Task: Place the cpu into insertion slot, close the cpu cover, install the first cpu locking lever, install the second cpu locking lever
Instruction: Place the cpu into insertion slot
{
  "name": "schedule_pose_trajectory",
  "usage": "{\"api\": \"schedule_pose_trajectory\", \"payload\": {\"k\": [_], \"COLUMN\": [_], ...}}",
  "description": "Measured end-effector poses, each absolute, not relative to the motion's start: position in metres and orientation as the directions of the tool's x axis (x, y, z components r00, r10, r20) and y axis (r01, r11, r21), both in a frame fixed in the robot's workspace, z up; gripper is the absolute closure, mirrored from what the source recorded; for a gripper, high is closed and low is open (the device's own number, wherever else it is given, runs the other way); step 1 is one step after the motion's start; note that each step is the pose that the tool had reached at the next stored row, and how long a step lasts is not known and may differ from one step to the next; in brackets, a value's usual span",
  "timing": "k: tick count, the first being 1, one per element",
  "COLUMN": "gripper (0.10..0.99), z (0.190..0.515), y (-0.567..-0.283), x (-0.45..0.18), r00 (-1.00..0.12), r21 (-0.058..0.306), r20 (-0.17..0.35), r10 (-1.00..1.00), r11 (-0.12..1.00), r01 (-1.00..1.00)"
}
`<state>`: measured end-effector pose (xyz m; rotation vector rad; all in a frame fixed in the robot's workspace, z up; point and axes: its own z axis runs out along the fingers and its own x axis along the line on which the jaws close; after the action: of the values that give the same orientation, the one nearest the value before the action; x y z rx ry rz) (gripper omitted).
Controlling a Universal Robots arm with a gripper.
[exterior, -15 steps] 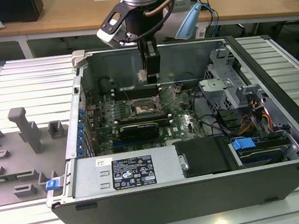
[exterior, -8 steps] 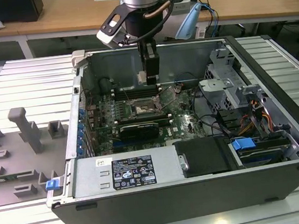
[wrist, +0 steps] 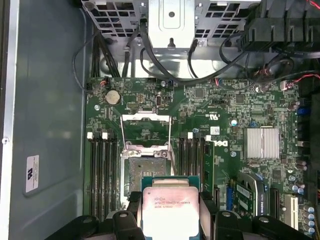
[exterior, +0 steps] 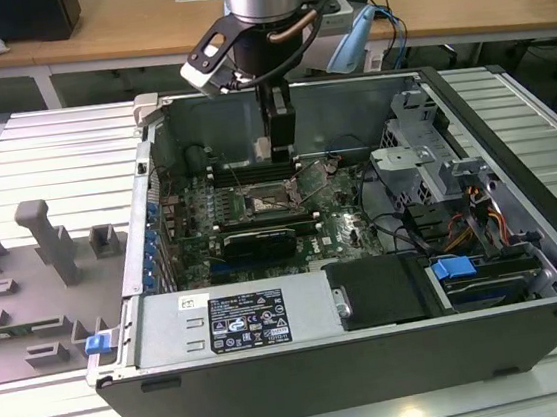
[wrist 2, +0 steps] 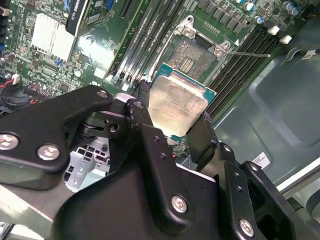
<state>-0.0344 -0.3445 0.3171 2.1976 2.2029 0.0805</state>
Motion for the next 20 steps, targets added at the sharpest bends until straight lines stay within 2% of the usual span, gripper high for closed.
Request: {"api": "schedule_pose_trajectory", "payload": {"k": [7, 20], "gripper": [0.545, 0.545], "z": [0.311, 0.303], "y": [-0.345, -0.345], "x": [-0.035, -0.034], "r00": [-0.001, 0.006], "r21": [0.04, 0.039], "r20": [0.016, 0.016], "r10": [1.0, 1.0], "r11": [0.001, -0.006], "r01": [0.999, 0.999]}}
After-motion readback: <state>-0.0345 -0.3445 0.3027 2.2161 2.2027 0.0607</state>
